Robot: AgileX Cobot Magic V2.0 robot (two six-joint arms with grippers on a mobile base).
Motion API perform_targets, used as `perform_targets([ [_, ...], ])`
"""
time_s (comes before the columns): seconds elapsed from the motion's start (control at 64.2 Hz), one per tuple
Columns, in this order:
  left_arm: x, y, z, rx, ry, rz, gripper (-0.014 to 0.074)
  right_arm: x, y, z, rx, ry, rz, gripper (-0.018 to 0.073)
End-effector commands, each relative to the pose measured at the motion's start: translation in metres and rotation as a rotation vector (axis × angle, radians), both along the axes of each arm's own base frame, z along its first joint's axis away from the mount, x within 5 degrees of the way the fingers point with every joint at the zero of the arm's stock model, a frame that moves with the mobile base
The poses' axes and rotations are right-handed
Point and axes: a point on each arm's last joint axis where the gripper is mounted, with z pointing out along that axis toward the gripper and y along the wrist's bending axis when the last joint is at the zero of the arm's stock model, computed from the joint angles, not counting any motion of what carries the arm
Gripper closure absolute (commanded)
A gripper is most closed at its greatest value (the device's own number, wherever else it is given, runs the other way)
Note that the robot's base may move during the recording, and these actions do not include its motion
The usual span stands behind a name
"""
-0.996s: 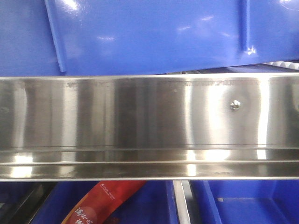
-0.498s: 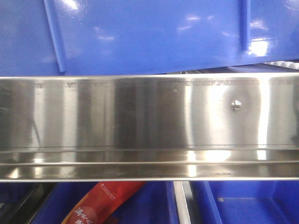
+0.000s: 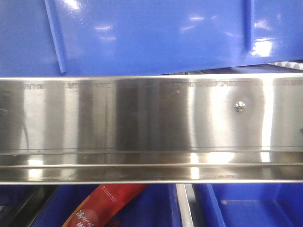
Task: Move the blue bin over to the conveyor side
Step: 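Close both grippers on the near rim of the blue bin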
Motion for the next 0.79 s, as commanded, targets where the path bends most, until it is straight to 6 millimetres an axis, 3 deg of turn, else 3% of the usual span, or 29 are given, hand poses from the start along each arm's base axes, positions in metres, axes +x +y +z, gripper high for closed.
perform_targets([
  [0.0,0.006,-0.003,0.001,-0.025,0.015,-0.007,0.0606,0.005,0.002,0.001,-0.009,-0.017,0.006,0.0481],
  [0.109,0.011,-0.003,0.001,-0.039,0.007,-0.010,0.0606,0.011,0.003,-0.004,-0.013,0.000,0.007,0.0225],
  [0.187,0.014,-0.004,0.000,-0.051,-0.002,-0.011,0.0606,0.016,0.005,-0.009,-0.017,0.015,0.007,0.0157],
  [0.592,0.016,-0.005,0.000,-0.067,-0.010,-0.014,0.0606,0.042,0.012,-0.036,-0.034,0.093,0.009,0.0157],
  [0.779,0.016,-0.005,-0.001,-0.067,-0.006,-0.014,0.0606,0.047,0.013,-0.041,-0.038,0.108,0.009,0.0204],
])
